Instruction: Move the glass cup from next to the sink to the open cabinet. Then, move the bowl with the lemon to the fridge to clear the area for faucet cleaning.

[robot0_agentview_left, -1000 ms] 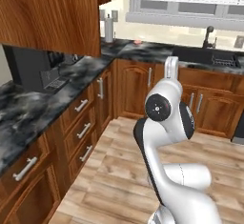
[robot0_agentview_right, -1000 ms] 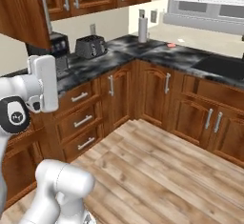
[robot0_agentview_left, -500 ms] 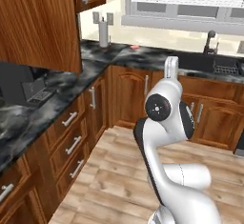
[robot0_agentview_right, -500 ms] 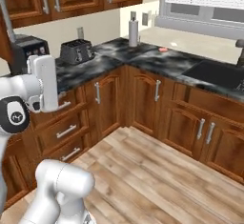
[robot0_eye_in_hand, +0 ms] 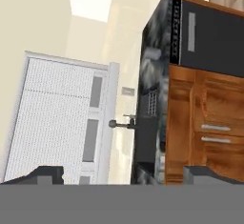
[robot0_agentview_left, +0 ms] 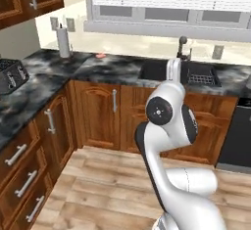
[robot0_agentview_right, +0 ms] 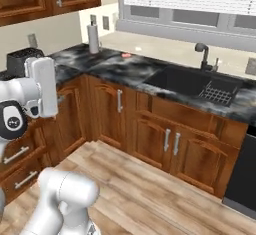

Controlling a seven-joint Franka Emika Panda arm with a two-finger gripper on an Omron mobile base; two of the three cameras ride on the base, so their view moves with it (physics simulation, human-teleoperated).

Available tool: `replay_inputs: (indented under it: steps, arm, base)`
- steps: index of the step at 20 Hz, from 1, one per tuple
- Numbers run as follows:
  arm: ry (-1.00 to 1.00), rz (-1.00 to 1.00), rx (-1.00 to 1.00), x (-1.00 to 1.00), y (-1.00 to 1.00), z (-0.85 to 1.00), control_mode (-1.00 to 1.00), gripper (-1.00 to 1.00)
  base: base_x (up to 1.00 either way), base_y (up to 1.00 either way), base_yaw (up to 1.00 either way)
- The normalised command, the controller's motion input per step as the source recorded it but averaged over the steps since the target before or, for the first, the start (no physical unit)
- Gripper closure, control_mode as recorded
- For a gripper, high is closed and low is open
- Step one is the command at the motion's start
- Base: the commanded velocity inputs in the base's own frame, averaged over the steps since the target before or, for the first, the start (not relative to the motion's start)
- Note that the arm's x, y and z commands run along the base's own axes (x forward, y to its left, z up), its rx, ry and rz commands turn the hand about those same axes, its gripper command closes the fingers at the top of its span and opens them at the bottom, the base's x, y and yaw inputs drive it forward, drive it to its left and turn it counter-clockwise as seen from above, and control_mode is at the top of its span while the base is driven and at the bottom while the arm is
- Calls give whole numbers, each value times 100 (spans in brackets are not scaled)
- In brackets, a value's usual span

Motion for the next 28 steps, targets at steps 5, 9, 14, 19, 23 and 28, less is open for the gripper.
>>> replay_inputs:
  steps: [5,9,14,19,23,28]
  arm:
    - [0,0,0,0,0,0,100,-100]
    - [0,0,0,0,0,0,100,-100]
    - [0,0,0,0,0,0,100,-100]
    - [0,0,0,0,0,0,100,-100]
    - [0,0,0,0,0,0,100,-100]
    - [0,0,0,0,0,0,100,-100]
  base:
    - [67,-88,-40]
    - [72,-97,-33]
    - [78,-97,-30]
    - [59,-85,-32]
    - [31,-67,-25]
    - [14,-27,0]
